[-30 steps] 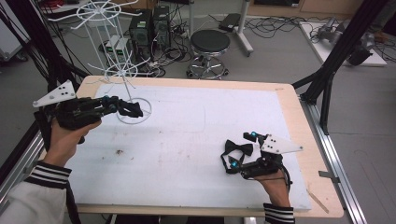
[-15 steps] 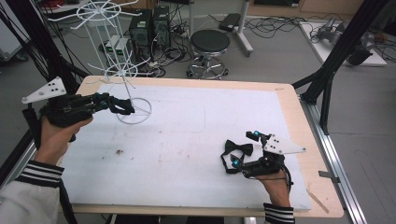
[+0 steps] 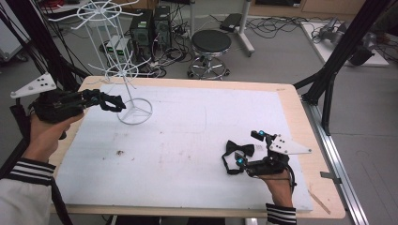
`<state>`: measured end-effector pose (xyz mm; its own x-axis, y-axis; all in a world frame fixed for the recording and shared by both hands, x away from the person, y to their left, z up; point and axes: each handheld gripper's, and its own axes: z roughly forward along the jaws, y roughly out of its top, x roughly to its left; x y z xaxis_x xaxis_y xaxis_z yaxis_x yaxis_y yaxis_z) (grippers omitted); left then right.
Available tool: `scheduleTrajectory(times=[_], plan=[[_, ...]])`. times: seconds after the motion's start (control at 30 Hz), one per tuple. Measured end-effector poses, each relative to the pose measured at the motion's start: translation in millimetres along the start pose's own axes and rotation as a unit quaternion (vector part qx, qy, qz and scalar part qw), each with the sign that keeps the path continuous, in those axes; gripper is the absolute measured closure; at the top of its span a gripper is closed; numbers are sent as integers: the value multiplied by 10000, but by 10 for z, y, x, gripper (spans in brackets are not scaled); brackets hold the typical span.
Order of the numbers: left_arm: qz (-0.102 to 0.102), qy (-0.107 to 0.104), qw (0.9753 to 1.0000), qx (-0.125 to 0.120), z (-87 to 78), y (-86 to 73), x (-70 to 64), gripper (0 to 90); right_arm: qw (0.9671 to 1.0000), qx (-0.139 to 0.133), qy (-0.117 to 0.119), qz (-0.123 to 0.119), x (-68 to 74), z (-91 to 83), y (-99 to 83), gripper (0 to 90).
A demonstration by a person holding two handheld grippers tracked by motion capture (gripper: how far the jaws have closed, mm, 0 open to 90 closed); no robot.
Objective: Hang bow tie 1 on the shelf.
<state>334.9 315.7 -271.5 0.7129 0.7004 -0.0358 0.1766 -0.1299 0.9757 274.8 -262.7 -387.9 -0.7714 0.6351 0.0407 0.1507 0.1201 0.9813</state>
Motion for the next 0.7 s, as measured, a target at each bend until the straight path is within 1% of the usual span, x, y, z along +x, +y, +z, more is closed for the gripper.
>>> scheduleTrajectory(times=[0.03,0.13,0.17,0.33,0.37,0.67,0.7], plan=[[10,37,10000,25,6,7,11,773,10000,-17,0,-19,-7,1,1,8],[-26,48,10000,63,34,15,55,773,10000,-24,-21,-20,-19,4,-1,8],[-2,66,9999,102,42,18,71,774,10000,-24,-22,-22,-22,4,-1,8],[-67,123,9999,80,81,24,131,773,10000,-61,-10,23,-29,-12,0,8],[-72,124,9999,88,89,28,140,773,10000,-75,-31,-5,-35,-13,0,8],[-76,181,9997,140,172,82,183,773,10000,-66,-9,22,-33,-8,-1,8],[-63,182,9997,153,183,89,191,773,10000,-83,-20,-8,-38,-7,-1,8]])
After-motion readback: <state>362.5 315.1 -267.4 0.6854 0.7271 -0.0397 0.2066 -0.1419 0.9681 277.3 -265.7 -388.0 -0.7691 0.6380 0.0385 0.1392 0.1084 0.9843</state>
